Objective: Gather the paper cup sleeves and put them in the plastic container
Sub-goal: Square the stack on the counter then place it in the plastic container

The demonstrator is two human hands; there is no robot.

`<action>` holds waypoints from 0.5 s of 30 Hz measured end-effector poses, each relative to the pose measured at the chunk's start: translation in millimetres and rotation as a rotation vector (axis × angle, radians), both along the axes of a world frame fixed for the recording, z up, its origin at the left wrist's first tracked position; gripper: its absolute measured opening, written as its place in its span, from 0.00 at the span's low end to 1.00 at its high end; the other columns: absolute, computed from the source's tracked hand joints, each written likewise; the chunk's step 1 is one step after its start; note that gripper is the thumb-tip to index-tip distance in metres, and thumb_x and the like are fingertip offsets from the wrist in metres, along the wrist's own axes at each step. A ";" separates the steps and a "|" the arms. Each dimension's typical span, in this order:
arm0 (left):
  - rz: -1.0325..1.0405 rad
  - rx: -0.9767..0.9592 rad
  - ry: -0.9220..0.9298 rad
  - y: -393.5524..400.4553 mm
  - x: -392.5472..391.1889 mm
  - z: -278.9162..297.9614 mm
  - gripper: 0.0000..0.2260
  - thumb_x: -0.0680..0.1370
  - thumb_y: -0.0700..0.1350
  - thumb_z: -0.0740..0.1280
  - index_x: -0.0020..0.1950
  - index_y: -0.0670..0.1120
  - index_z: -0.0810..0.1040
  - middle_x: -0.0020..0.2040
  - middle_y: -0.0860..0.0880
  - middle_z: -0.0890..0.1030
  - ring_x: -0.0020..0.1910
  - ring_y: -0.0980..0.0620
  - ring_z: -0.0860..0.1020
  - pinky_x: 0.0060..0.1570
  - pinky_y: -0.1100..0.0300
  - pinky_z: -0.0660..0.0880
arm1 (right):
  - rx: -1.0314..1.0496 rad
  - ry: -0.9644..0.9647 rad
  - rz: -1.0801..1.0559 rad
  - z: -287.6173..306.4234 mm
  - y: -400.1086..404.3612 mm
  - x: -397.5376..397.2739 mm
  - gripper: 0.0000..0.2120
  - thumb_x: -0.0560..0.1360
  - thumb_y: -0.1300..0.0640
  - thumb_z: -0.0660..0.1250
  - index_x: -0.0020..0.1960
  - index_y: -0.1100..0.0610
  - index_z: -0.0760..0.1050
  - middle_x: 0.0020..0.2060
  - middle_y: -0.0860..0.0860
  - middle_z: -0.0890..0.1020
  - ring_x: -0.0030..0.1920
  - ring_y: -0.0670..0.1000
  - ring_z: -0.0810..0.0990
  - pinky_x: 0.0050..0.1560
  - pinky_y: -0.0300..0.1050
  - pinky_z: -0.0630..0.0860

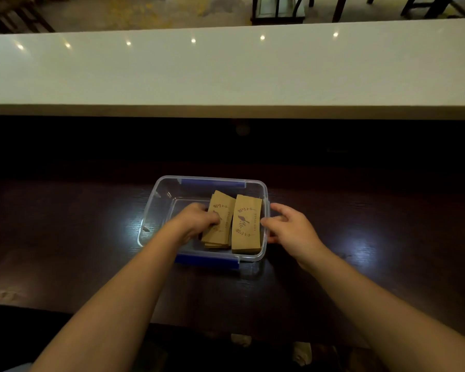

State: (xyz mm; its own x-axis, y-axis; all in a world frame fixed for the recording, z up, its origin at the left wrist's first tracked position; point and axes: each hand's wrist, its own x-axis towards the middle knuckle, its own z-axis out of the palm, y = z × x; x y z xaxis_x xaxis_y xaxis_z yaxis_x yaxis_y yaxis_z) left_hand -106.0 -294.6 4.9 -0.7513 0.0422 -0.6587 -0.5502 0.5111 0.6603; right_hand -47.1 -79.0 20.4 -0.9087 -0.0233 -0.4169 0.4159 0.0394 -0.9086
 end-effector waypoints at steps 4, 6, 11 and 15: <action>-0.056 -0.127 0.003 9.5 2.0 2.4 0.04 0.77 0.46 0.64 0.49 0.47 0.75 0.49 0.44 0.81 0.47 0.47 0.79 0.47 0.51 0.77 | -0.023 0.036 0.006 0.9 -0.7 0.9 0.17 0.74 0.63 0.66 0.45 0.38 0.75 0.36 0.51 0.86 0.40 0.48 0.86 0.34 0.38 0.80; -0.082 -0.159 -0.023 12.9 2.4 3.8 0.06 0.78 0.47 0.63 0.51 0.45 0.75 0.51 0.43 0.79 0.49 0.44 0.79 0.51 0.49 0.77 | -0.036 0.045 0.014 -0.1 -0.6 0.9 0.17 0.75 0.64 0.65 0.48 0.40 0.75 0.34 0.49 0.86 0.39 0.48 0.86 0.34 0.37 0.79; -0.087 -0.174 -0.061 18.5 4.5 3.4 0.07 0.78 0.47 0.61 0.53 0.45 0.73 0.53 0.42 0.78 0.51 0.43 0.78 0.54 0.47 0.77 | -0.054 0.042 0.028 -3.6 0.2 -0.2 0.17 0.75 0.65 0.64 0.49 0.41 0.75 0.33 0.48 0.86 0.39 0.47 0.86 0.33 0.36 0.79; -0.026 -0.121 -0.087 21.7 5.2 4.7 0.08 0.79 0.49 0.59 0.54 0.46 0.72 0.48 0.46 0.78 0.49 0.45 0.77 0.52 0.49 0.76 | -0.025 0.039 0.034 -4.4 -0.1 -0.6 0.18 0.75 0.64 0.64 0.55 0.43 0.76 0.37 0.53 0.87 0.40 0.50 0.86 0.35 0.38 0.80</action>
State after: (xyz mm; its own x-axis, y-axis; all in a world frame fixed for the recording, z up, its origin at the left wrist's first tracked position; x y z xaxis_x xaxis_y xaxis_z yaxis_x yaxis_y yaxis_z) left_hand -100.8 -272.9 9.5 -0.6911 -0.0221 -0.7224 -0.5877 0.5989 0.5439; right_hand -47.7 -79.1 16.0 -0.9227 -0.0642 -0.3803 0.3791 0.0303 -0.9249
